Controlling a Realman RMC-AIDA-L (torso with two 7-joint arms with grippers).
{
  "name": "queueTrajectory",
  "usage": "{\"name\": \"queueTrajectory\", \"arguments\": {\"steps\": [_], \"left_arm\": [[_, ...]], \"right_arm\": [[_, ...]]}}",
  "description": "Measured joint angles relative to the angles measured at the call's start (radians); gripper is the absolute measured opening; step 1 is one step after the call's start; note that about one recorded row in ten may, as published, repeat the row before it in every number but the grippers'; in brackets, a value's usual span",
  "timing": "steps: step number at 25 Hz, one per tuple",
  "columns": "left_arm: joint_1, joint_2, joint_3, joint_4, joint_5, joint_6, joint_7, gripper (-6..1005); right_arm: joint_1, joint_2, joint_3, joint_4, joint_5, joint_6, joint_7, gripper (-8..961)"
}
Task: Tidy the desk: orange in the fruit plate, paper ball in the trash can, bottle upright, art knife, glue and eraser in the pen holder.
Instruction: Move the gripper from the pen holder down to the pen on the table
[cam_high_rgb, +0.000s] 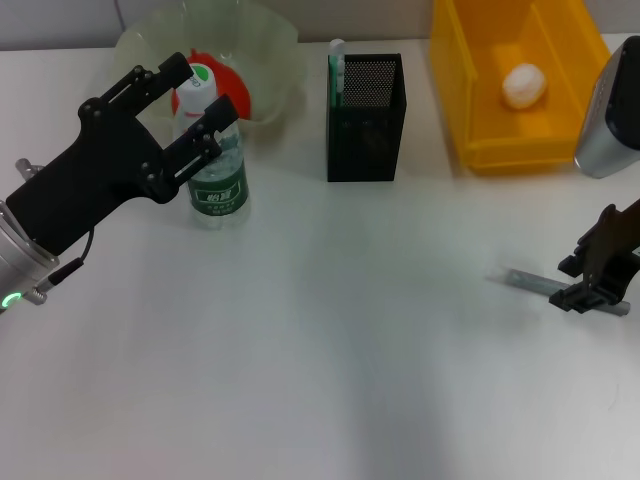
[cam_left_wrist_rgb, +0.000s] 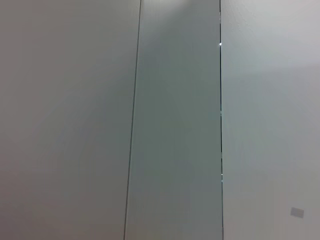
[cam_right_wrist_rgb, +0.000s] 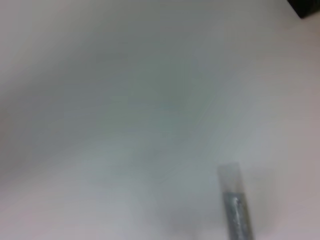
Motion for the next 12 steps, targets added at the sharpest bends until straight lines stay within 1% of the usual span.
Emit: {"name": "queueTrajectory", "arguments": {"steps": [6,12], "left_arm": [[0.0,-0.001,0.0,0.0,-0.001,0.0,0.002,662],[0.0,-0.002,0.0,0.0,-0.006,0.001,0.002,662]], "right_arm": [[0.012,0.002,-0.007,0.03,-0.018,0.039,0.0,436],[0.043,0.002,-0.019,0.112,-0.021,0.07,-0.005,437]]}}
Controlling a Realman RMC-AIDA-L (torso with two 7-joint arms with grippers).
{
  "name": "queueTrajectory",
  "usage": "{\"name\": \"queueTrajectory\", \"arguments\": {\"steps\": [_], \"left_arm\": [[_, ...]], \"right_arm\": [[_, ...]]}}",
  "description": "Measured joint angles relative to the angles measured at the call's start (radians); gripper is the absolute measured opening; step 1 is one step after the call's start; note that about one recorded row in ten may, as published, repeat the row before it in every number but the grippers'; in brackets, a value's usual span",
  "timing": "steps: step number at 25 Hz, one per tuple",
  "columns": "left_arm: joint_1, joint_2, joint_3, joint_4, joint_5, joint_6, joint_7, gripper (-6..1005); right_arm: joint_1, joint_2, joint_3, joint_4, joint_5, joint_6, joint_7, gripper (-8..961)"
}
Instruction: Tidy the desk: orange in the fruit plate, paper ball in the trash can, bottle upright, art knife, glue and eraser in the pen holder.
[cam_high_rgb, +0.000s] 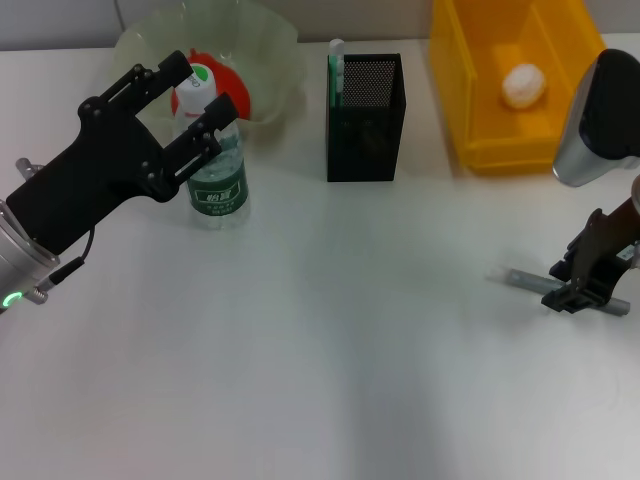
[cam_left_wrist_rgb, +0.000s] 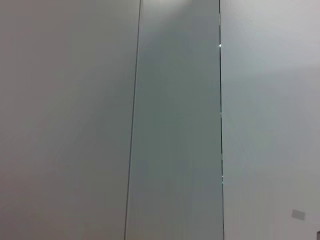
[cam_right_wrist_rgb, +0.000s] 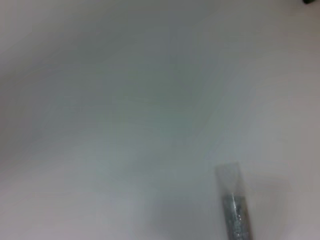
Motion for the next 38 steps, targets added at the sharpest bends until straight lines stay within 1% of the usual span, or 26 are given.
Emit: {"name": "queueTrajectory", "arguments": {"steps": [5,15,20,27,31,32,36,37,38], "left_arm": [[0.0,0.0,0.0,0.0,-0.003,0.001,0.0,662],[-0.009,0.0,0.0,-0.008,-0.004,-0.002,0.0,662],[-0.009,0.0,0.0,-0.009,-0.004,-0.001,0.0,662],[-0.008,-0.001,0.0,-0.01,-0.004,-0.001,0.0,662],[-0.007,-0.001,0.0,-0.01,-0.004,-0.001,0.0,662],[-0.006,-0.001,0.0,-0.009,-0.004,-0.001,0.0,662],[-0.005,-0.002,0.0,-0.009,-0.004,-0.001,0.0,662],[-0.003,-0.001,0.0,-0.009,-0.004,0.0,0.0,662],[-0.002,-0.001,0.0,-0.009,-0.004,0.001,0.0,662]], "right_arm": [[0.009,0.0,-0.001,0.021,-0.021,0.018,-0.001,358],[0.011,0.0,-0.002,0.027,-0.025,0.028,-0.003,356],[0.021,0.001,-0.003,0.058,-0.027,0.028,-0.004,267],[0.023,0.001,0.0,0.06,-0.026,0.028,-0.004,231],[0.022,0.001,0.007,0.059,-0.021,0.027,-0.004,169],[0.022,0.001,0.007,0.059,-0.021,0.027,-0.004,166],[0.005,0.003,0.031,0.017,0.039,0.043,-0.004,155],[-0.017,0.002,0.089,-0.023,0.129,0.07,-0.013,152],[-0.017,0.002,0.089,-0.023,0.129,0.07,-0.013,150]]}}
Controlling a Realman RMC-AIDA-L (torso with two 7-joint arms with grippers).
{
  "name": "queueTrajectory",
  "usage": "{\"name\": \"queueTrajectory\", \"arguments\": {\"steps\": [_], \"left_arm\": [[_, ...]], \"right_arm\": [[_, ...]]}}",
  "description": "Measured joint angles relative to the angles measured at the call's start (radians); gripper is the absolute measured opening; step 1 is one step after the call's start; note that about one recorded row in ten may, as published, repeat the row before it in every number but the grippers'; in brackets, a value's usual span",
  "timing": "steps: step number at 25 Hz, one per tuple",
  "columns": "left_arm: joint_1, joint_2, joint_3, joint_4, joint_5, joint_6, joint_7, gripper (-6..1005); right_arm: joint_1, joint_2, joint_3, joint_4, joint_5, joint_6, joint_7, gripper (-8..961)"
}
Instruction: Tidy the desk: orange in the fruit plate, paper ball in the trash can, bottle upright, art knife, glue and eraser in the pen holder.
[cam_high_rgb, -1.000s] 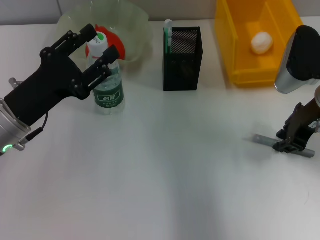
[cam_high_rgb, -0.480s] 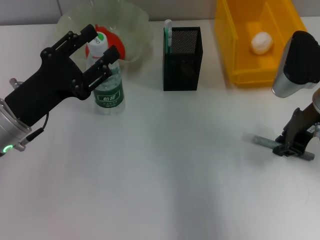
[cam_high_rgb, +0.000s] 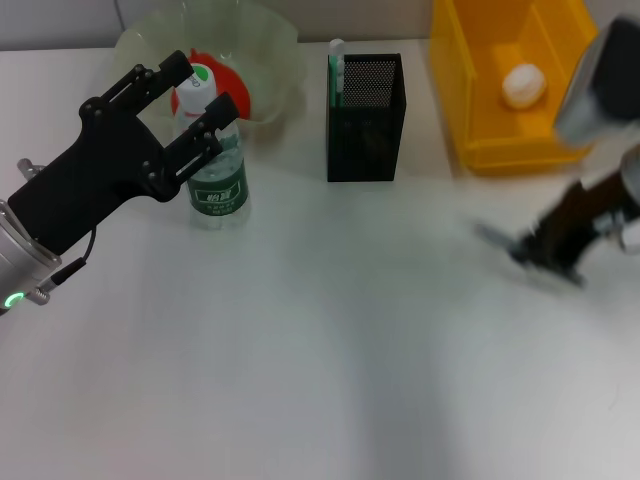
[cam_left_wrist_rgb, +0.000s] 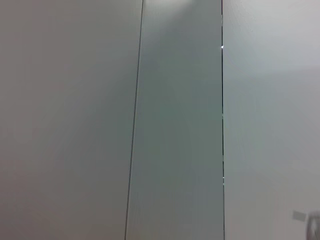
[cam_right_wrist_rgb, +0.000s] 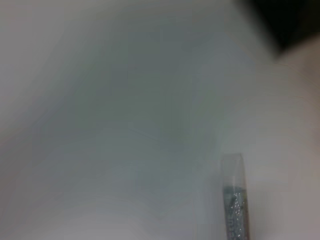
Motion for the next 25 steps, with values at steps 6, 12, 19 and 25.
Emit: {"name": "queueTrajectory", "arguments": {"steps": [6,12,19,25], "left_arm": [[0.001,0.0,0.0,0.0,-0.004,0.002,0.0,662],[-0.008,-0.002,0.0,-0.002,-0.016,0.004,0.0,662],[-0.011,-0.003,0.0,-0.002,-0.027,0.001,0.0,662],[-0.024,-0.003,0.0,-0.002,-0.028,0.003,-0.008,662]], "right_arm": [[-0.049,-0.001,0.153,0.035,0.404,0.199,-0.12,142],[-0.021,0.005,0.078,0.373,0.949,0.447,-0.592,138],[0.051,0.008,0.011,0.671,1.465,0.483,-1.151,135],[0.103,0.008,-0.014,0.804,1.626,0.484,-1.356,137]]}}
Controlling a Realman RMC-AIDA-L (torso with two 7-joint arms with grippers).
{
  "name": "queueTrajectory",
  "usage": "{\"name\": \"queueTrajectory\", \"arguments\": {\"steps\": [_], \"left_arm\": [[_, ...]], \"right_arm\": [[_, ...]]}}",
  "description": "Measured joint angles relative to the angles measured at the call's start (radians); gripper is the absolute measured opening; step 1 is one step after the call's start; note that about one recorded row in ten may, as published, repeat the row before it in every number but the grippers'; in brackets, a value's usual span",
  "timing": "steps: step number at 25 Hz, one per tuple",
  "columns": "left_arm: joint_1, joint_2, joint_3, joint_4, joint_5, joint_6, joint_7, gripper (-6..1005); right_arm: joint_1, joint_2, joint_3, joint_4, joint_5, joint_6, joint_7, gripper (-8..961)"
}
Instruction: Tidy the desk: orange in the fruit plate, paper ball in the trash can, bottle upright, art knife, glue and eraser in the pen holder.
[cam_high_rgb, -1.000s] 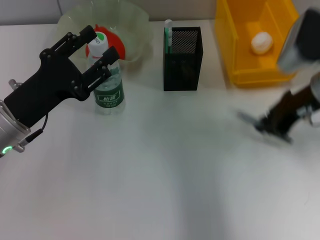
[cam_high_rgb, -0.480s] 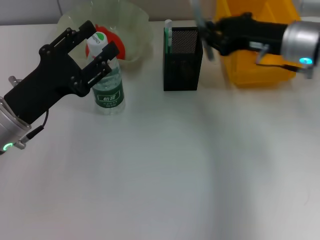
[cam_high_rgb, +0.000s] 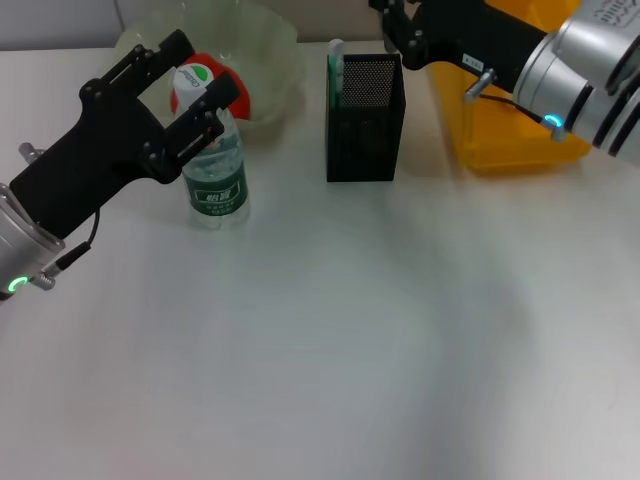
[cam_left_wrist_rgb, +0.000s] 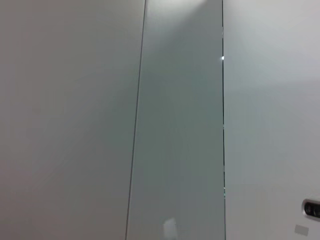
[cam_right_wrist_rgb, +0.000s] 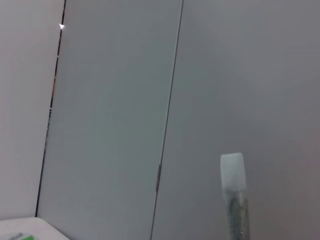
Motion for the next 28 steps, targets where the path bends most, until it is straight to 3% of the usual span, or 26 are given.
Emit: {"name": "queueTrajectory", "arguments": {"steps": [14,24,28], "left_arm": [[-0.019,-0.002,0.0,-0.002,-0.011,-0.002,0.002,662],[-0.014,-0.002,0.0,-0.003,-0.014,0.001,0.004,662],[-0.011,0.002,0.016,-0.003,-0.009,0.014,-0.006,662]], "right_arm": [[0.051,0.003,-0.1,0.085,0.008,0.077,-0.009,200],[0.041,0.002,-0.105,0.065,0.006,0.094,0.037,244],[-0.024,-0.016,-0.137,-0.044,-0.063,0.041,0.264,398]]}}
